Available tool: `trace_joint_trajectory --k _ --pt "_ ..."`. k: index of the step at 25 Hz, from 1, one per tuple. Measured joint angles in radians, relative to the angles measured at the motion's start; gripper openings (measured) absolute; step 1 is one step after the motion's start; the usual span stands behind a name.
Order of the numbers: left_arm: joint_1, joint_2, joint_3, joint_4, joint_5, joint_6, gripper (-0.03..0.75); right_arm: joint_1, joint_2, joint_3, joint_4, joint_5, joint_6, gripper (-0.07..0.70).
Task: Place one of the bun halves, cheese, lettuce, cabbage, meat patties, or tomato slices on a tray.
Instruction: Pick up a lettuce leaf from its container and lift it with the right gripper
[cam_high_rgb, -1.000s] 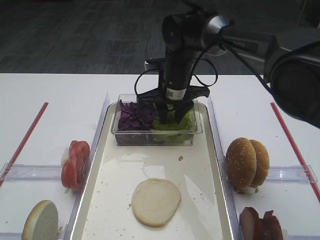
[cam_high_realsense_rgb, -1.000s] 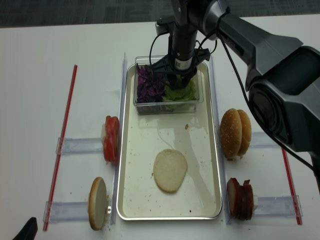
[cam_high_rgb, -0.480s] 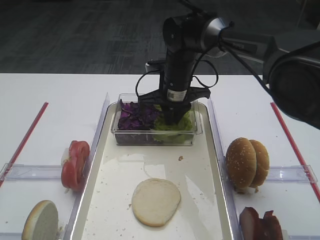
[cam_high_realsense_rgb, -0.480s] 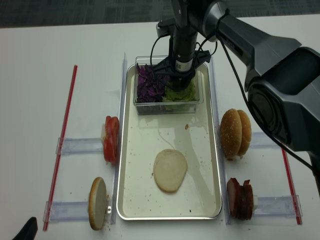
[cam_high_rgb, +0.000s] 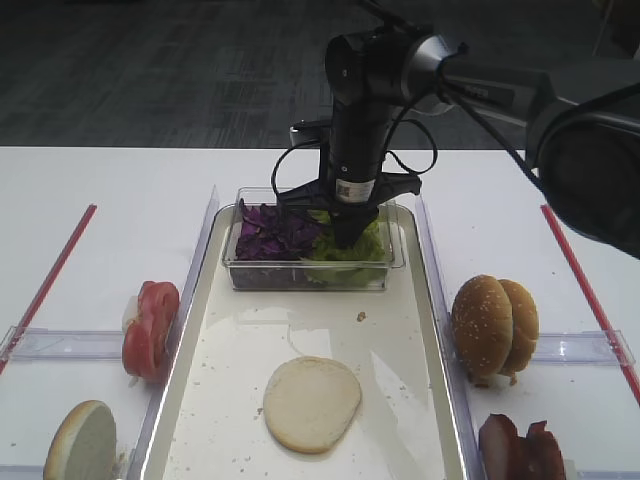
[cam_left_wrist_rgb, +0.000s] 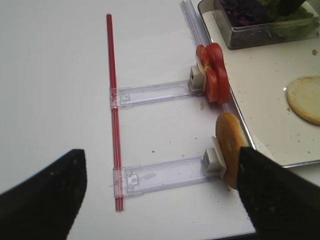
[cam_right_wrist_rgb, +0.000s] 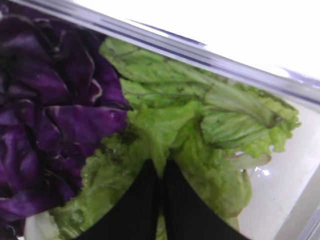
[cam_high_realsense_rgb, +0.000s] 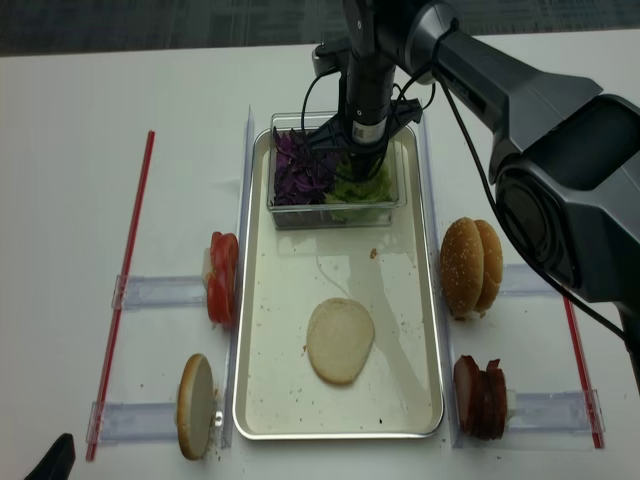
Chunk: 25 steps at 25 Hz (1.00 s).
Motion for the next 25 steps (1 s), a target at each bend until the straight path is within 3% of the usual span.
trace_joint_trajectory --k 25 --pt "0.000 0.000 0.000 0.000 0.000 0.000 0.565 0.000 -0.108 0.000 -0.013 0.002 -0.007 0.055"
